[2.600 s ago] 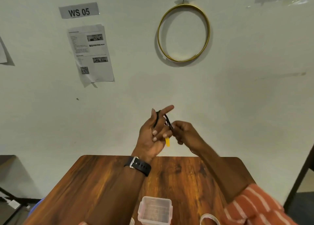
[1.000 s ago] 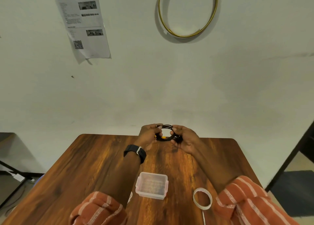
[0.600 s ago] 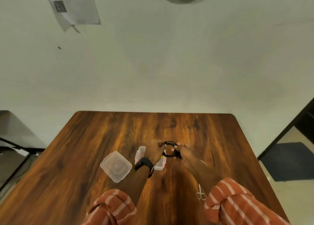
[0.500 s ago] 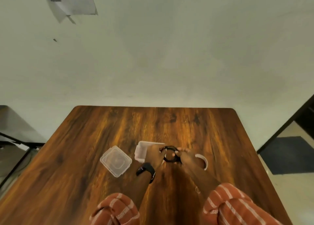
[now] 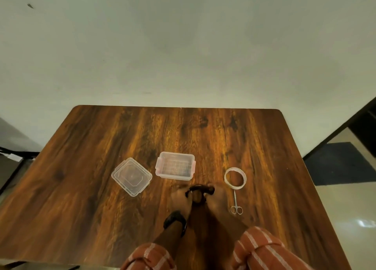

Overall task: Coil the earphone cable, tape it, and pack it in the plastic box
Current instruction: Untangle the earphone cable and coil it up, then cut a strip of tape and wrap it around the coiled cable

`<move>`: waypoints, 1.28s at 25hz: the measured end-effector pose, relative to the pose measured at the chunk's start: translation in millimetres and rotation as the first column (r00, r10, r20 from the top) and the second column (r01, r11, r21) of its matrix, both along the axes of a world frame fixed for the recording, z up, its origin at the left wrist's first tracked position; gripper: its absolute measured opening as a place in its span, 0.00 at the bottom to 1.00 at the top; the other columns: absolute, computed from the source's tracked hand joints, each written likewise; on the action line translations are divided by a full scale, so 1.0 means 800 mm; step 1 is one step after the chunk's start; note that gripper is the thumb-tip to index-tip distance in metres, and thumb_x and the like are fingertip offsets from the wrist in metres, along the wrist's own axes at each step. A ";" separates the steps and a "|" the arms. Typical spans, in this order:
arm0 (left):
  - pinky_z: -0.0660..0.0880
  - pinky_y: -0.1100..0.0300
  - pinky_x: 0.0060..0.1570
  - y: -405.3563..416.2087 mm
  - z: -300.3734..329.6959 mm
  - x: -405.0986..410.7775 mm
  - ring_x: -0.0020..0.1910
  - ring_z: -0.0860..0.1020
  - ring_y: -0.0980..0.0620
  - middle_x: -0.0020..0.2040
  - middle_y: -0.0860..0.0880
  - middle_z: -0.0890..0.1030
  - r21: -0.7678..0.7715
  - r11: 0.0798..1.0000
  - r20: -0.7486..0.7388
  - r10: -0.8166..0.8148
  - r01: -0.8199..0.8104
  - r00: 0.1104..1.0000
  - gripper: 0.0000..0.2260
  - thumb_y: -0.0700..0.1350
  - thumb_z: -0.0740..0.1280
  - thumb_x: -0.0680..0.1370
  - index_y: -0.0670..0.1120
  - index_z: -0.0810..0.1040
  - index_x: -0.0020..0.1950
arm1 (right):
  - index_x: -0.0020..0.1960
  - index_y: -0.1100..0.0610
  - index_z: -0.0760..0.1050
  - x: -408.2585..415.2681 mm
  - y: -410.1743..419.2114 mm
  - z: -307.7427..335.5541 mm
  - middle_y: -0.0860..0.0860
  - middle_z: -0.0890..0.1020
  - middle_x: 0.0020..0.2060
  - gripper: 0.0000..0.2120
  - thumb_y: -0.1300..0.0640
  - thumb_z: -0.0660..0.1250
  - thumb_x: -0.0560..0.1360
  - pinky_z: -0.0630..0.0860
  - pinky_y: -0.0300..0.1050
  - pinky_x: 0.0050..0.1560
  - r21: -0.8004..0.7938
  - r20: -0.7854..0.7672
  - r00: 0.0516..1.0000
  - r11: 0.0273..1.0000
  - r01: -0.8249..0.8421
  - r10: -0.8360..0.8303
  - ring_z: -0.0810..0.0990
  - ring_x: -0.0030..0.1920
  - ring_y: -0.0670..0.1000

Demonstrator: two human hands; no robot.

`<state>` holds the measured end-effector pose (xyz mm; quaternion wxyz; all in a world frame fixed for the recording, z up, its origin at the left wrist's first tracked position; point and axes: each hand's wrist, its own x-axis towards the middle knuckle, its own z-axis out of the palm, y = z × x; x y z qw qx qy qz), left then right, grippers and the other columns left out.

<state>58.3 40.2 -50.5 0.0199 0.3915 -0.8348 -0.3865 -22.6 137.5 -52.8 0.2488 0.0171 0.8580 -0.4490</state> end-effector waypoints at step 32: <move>0.74 0.74 0.50 -0.012 0.205 -0.062 0.52 0.79 0.62 0.52 0.54 0.82 -0.148 0.986 -0.748 -0.063 -0.074 0.661 0.09 0.36 0.73 0.74 0.47 0.84 0.51 | 0.48 0.51 0.83 -0.038 0.006 0.195 0.50 0.86 0.41 0.07 0.61 0.73 0.73 0.78 0.39 0.31 -0.589 -0.294 0.955 0.794 -0.151 -0.036 0.81 0.35 0.45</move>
